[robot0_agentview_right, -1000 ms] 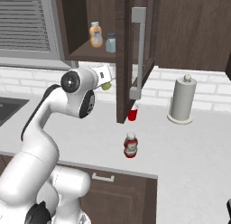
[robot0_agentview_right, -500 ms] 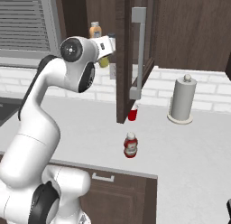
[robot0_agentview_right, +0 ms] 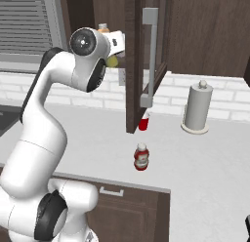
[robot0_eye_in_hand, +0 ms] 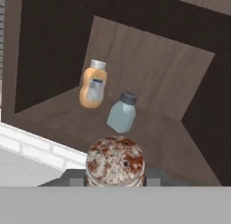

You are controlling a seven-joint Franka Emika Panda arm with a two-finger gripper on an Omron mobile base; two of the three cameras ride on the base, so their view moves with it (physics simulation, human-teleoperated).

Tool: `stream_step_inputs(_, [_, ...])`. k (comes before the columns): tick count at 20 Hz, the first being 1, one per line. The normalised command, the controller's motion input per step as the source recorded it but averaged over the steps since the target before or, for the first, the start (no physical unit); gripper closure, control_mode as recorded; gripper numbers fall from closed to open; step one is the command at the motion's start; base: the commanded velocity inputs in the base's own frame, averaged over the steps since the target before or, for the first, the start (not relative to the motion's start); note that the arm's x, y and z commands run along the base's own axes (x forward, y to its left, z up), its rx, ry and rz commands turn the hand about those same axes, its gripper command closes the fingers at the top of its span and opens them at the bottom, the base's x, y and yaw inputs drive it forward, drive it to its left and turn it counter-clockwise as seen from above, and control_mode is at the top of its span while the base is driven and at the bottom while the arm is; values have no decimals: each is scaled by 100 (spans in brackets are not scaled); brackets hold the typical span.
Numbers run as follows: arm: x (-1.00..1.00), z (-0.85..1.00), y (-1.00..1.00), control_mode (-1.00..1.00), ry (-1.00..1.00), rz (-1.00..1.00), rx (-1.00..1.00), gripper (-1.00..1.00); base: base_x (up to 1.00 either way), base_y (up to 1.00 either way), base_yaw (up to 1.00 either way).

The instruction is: Put the shaker and condiment bottle from the counter next to their counterparts in the cabinet.

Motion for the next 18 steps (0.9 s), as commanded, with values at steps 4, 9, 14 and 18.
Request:
stream_step_inputs(4, [3,6,-3,-100,-10,3,28,100,0,0,0])
stream_step_inputs(9, [0,0,0,-100,0,0,3,100,0,0,0])
stream_step_inputs(14, [6,12,-2,-100,0,0,-2,100,0,0,0])
stream_step_inputs(18, [24,25,-4,-100,0,0,0,100,0,0,0])
